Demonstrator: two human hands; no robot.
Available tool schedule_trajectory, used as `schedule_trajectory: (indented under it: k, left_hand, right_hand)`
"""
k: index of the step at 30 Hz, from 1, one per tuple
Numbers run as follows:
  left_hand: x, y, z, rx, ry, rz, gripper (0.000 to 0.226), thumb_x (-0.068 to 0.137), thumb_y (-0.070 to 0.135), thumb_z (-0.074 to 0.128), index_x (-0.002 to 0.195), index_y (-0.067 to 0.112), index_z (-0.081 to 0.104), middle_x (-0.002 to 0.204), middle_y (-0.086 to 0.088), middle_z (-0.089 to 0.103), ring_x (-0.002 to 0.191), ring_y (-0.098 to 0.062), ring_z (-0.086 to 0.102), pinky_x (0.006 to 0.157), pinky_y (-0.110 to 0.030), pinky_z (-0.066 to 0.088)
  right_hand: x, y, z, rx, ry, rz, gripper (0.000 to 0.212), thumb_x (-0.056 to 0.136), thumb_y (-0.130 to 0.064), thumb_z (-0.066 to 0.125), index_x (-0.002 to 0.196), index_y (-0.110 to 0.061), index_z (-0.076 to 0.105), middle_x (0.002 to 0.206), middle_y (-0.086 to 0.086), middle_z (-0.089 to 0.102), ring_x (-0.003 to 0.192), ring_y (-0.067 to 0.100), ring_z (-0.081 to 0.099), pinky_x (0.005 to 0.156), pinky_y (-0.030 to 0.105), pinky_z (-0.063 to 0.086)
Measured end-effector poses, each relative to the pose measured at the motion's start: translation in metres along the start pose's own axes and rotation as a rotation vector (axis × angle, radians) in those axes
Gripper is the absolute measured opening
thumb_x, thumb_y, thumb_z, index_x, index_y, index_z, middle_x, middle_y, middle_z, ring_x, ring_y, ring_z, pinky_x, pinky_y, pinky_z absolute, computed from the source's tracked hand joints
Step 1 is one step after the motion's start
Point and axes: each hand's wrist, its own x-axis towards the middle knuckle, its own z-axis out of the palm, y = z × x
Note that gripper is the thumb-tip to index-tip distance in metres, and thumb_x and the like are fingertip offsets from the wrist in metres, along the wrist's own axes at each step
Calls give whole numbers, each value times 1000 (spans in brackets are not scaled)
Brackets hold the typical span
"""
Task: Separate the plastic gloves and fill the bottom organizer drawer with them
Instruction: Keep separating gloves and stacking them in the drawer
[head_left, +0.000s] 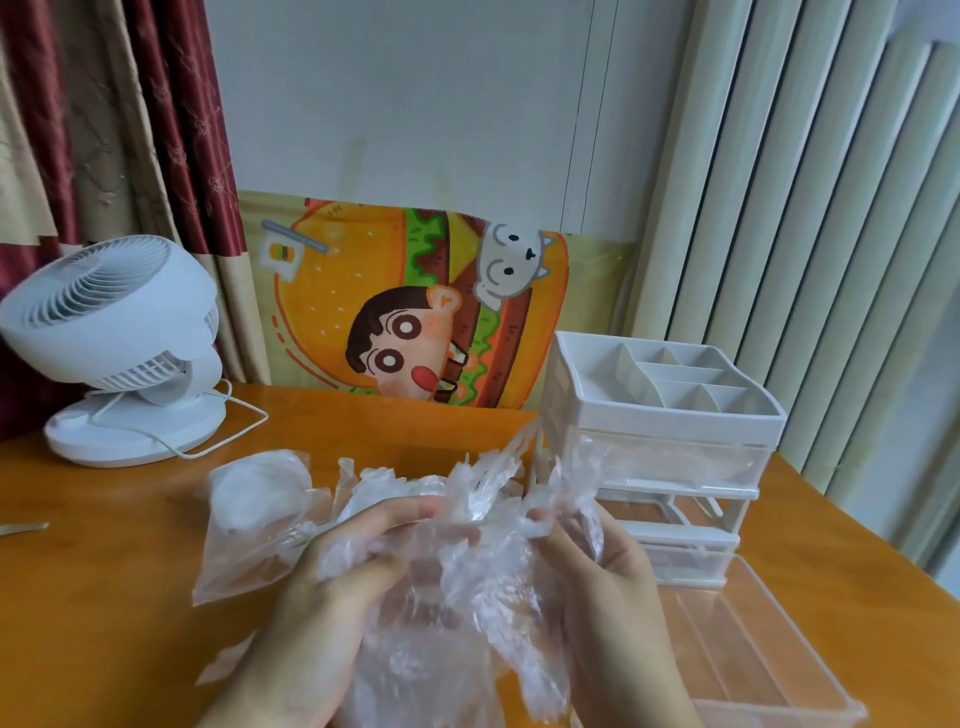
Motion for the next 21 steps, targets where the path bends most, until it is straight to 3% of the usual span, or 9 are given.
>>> schedule_trajectory:
  k: [3,5,8,9,12,14,16,19,21]
  left_hand:
    - [-7,-4,-1,31,-22,83,25,85,31,73,107,21,81,113,-4,79,113,-12,72,91,-28,52]
    - [-7,-9,-2,66,68,105,13,90,33,79,99,26,84,107,3,80,104,-6,73,82,-19,56]
    - [-1,-14,1,40,240,86,24,89,36,71,99,17,83,102,-4,81,96,-22,78,72,-27,62]
    - [3,-15,3,12,270,77,25,90,35,71,98,15,82,99,-9,81,89,-27,79,66,-31,64]
    - [8,-17,5,23,317,55,47,74,66,79,95,24,83,99,-13,80,81,-25,79,60,-33,63]
    - [5,-13,4,1,331,100,30,85,50,77,92,22,84,92,-7,80,80,-22,79,60,-31,62]
    - [-2,-6,0,-49,324,133,20,94,26,68,89,14,84,91,-6,80,84,-17,77,60,-25,61]
    - [-2,0,-8,-91,369,177,21,95,22,65,88,12,83,95,-6,79,89,-11,75,78,-35,61]
    - [2,-2,-16,-114,410,185,22,97,21,63,88,12,82,98,-8,77,92,-23,74,76,-41,60]
  right_hand:
    - [1,3,2,-208,35,-103,16,98,-9,70,91,-16,83,80,7,79,70,20,74,65,30,56]
    - [3,6,-2,-228,109,-76,7,93,-21,79,88,-18,82,72,4,72,61,19,64,60,28,49]
    - [3,10,-6,-235,23,-5,52,70,-51,90,105,-14,81,98,9,82,83,20,77,81,39,56]
    - [1,10,-3,-277,-29,1,56,66,-51,91,106,-13,82,99,9,82,86,19,78,82,37,57]
    - [-3,6,10,-426,-166,-38,11,80,-21,92,89,-20,87,82,-3,82,78,6,77,70,16,53]
    - [-3,7,6,-506,-140,-51,15,86,-9,84,73,-18,84,60,-11,71,54,-4,62,57,9,42]
    - [0,7,2,-537,-85,-35,22,89,-10,79,67,-11,80,54,-6,65,47,0,52,54,15,38]
    - [3,8,-3,-544,-89,33,23,93,-13,78,71,-6,79,55,-1,64,43,2,49,49,13,36]
    - [3,6,-2,-569,-100,66,26,94,-15,77,71,-4,77,54,0,63,41,3,47,46,12,35]
